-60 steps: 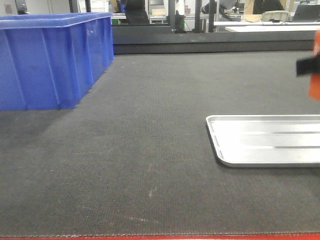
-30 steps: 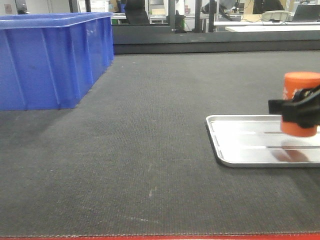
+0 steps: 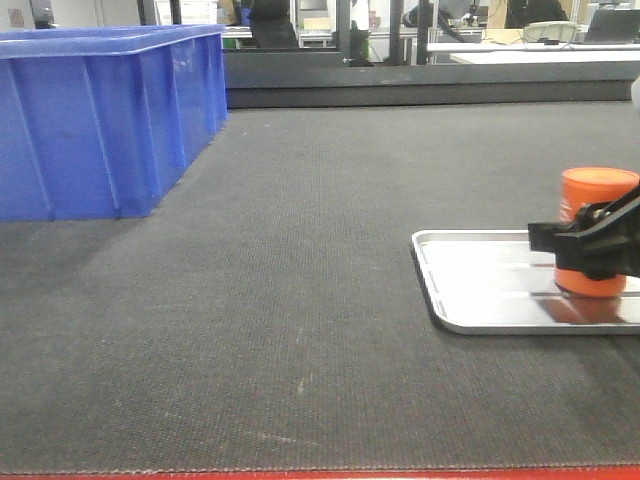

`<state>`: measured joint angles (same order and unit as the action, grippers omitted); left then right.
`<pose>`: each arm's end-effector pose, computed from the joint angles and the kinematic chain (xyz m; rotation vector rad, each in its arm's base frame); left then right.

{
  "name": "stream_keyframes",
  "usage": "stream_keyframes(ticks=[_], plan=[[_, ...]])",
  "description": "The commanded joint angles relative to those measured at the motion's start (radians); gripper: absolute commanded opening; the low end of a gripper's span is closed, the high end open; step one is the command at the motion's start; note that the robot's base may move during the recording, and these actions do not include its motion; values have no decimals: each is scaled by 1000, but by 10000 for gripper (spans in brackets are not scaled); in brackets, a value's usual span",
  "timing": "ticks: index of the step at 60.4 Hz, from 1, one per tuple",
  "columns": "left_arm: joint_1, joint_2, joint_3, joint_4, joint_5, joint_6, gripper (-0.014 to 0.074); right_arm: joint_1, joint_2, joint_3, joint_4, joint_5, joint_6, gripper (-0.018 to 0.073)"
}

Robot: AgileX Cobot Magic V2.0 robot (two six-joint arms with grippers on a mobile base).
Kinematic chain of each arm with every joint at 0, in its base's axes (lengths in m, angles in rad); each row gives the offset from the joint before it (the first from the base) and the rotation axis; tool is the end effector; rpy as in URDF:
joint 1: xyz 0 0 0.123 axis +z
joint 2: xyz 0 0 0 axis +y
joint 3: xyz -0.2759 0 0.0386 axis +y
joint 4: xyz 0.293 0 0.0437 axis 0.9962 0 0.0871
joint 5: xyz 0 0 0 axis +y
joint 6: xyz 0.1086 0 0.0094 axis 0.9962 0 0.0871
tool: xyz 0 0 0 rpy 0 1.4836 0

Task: Grab orange capacitor from left shelf to right conveyor
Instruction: 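Lower the right gripper with the cylinder onto the metal tray, then open the right gripper and lift it off the cylinder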

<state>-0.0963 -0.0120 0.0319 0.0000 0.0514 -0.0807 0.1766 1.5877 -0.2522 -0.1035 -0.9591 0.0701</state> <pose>0.1259 -0.0122 0.1978 0.0121 1.5565 -0.1398 0.2524 0.0544 0.0921 -0.2133 1.8544 0.2083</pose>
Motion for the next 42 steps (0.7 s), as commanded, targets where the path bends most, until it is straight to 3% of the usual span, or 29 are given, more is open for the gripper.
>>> stream_keyframes(ticks=[1, 19, 42], plan=[[2, -19, -5, 0, -89, -1, -105, -6, -32, -19, -10, -66, -11, 613], [2, -19, -5, 0, -89, -1, -105, -4, -201, 28, -10, 28, -9, 610], [2, -19, -5, 0, -89, -1, -105, 78, -649, 31, -12, 410, 12, 572]])
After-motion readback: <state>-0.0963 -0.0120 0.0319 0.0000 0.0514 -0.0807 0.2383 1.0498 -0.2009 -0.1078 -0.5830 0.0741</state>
